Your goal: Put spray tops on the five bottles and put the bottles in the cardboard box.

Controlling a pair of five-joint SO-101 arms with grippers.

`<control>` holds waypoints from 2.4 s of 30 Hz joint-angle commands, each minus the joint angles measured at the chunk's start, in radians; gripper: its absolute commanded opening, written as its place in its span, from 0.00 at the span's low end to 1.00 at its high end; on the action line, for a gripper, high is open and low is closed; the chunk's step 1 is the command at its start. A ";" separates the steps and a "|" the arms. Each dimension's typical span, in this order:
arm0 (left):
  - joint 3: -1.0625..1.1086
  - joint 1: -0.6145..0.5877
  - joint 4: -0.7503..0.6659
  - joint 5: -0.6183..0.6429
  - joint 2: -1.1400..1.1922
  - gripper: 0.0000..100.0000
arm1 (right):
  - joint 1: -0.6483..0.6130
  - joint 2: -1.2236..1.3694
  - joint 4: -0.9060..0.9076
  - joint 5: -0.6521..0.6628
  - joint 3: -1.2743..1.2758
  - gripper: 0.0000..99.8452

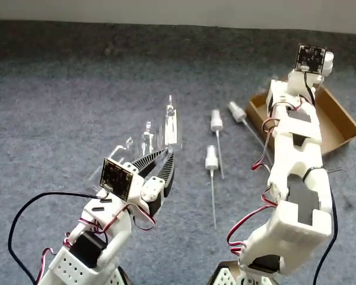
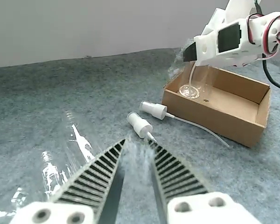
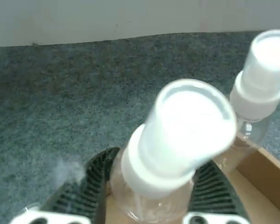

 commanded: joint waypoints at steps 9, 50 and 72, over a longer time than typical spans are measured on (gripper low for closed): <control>0.018 -0.013 -0.015 0.006 -0.008 0.00 | -0.012 0.102 -0.028 0.003 -0.159 0.13; 0.018 -0.013 -0.015 0.006 -0.007 0.00 | -0.010 0.038 0.062 0.005 -0.153 0.30; 0.016 -0.013 0.025 -0.040 -0.010 0.00 | 0.007 -0.278 0.443 0.014 -0.160 0.29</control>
